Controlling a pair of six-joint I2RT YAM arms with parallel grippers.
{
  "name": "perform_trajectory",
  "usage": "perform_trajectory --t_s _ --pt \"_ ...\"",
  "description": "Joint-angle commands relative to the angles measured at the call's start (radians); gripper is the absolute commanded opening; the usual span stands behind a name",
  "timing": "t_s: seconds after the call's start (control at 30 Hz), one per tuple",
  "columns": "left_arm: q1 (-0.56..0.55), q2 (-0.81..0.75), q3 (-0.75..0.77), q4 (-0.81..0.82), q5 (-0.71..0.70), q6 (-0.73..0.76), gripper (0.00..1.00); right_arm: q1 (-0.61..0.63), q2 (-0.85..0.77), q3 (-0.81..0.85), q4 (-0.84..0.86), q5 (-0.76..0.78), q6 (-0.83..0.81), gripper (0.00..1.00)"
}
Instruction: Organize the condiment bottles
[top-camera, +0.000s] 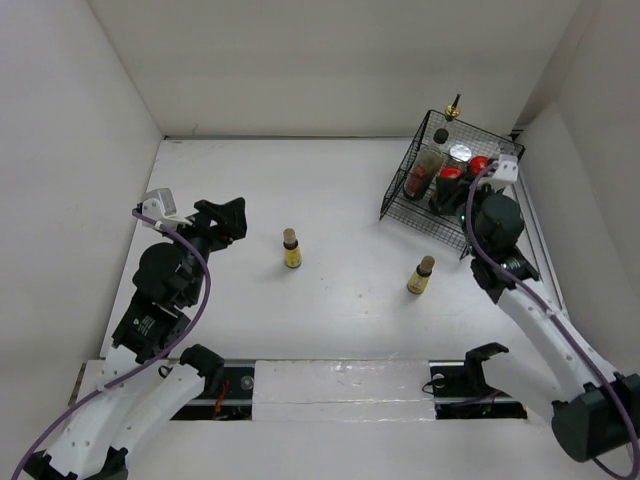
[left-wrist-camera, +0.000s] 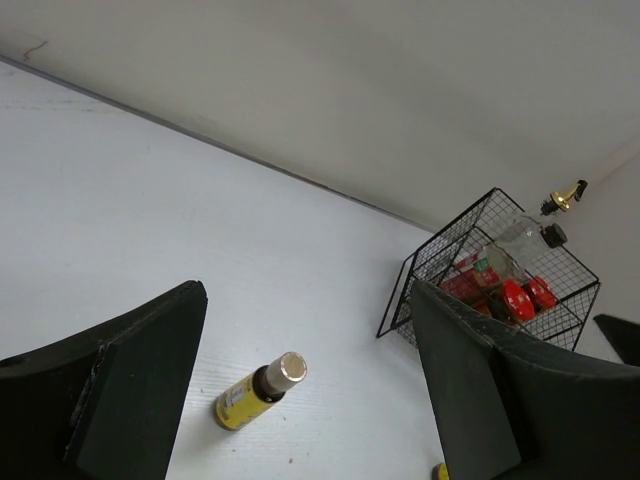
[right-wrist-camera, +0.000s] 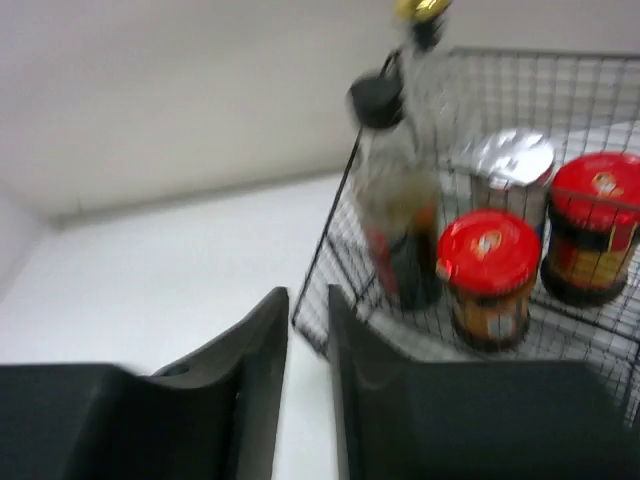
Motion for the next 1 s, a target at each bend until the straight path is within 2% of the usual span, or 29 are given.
perform_trajectory --t_s 0.0,0.03,0.07,0.1,0.2,0.33,0.57,0.67,0.77,0.8,0.87,0.97 --pt "-0.003 -0.006 0.017 0.048 0.011 0.005 0.79 0.082 -0.084 -0.069 -0.255 -0.02 0.051 0.33" --pt "-0.003 -0.006 0.017 0.048 0.011 0.005 0.79 0.096 -0.13 -0.079 -0.404 -0.02 0.06 0.48" --pt "-0.003 -0.006 0.017 0.048 0.011 0.005 0.79 0.11 -0.153 -0.08 -0.477 -0.011 0.06 0.61" --pt "-0.003 0.003 0.017 0.048 0.011 0.005 0.79 0.134 -0.199 -0.101 -0.592 -0.011 0.085 0.8" --pt "-0.003 0.003 0.017 0.048 0.011 0.005 0.79 0.164 -0.268 -0.132 -0.692 -0.02 0.119 0.9" --pt "-0.003 0.012 0.017 0.048 0.024 0.005 0.79 0.178 -0.304 -0.172 -0.693 -0.032 0.13 0.9" --pt "-0.003 0.012 0.017 0.048 0.024 0.005 0.79 0.199 -0.183 -0.15 -0.66 -0.023 0.119 0.83" --pt "-0.003 0.003 0.017 0.048 0.024 0.005 0.79 0.21 -0.164 -0.15 -0.67 -0.003 0.119 0.73" --pt "-0.003 0.003 0.017 0.048 0.024 0.005 0.79 0.219 -0.164 -0.141 -0.717 0.023 0.142 0.46" --pt "-0.003 0.003 0.017 0.048 0.024 0.005 0.79 0.219 -0.173 -0.141 -0.717 0.046 0.151 0.26" --pt "-0.003 0.012 0.017 0.048 0.034 0.005 0.79 0.243 -0.215 -0.113 -0.708 0.078 0.151 0.15" --pt "-0.003 0.001 0.017 0.048 0.034 0.005 0.79 0.256 -0.273 -0.069 -0.624 0.13 0.142 0.13"
